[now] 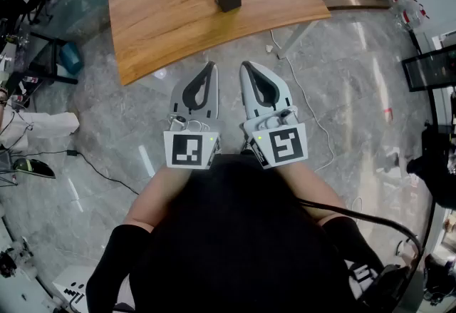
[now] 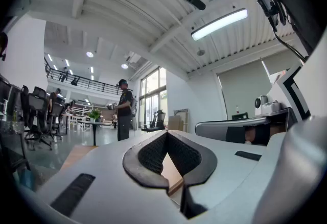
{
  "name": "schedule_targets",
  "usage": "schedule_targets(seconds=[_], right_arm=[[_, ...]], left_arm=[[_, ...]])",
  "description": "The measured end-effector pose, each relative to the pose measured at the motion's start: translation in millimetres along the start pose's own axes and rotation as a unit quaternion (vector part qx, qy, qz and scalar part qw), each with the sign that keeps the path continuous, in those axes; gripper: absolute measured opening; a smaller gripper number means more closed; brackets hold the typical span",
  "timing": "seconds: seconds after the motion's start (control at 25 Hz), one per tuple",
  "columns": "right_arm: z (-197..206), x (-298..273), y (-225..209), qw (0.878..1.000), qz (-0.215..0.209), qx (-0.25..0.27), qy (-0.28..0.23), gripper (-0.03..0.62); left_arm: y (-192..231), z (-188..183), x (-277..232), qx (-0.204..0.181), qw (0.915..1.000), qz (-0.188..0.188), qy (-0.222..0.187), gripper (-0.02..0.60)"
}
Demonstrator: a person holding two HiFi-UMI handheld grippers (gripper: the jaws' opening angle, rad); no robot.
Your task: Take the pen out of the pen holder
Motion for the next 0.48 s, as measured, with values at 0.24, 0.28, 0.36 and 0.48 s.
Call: schedule_targets(seconds=[0.24,0.28,0.36,0.48], right_arm=[[0.6,-3.8,-4.1,1.000,0.002,-0.002,0.002,0.012],[1.2,-4.1,-5.0,1.000,0.002,-0.003,0.002,0.012],[1.9,-4.7,-6.6,1.000,0.003,-0.003,0.002,0.012],[2.1,-7.3,-9.5,1.000,0.003,-0.005,0.002,0.012]], left_arm=[[0.4,0.9,-4.9,0.002,1.0000,0.002,0.001,0.006],[0.4,1.7,-5.7,0.002,1.0000,0.002,0.001,0.006],[0.5,2.7,-7.6,0.001,1.0000,0.002,0.001,0.006],[1.6,3.8,-11.6,0.003,1.0000,0.002,0.003,0.006]])
Point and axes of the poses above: the fingertips, and each gripper's own axes: x backward along the fingers, y to its left, z out of its underside, the point moved 3 cm from there along x, backward along the fingers, and after that the axes turned 6 degrees about z, right-handed, at the moved point
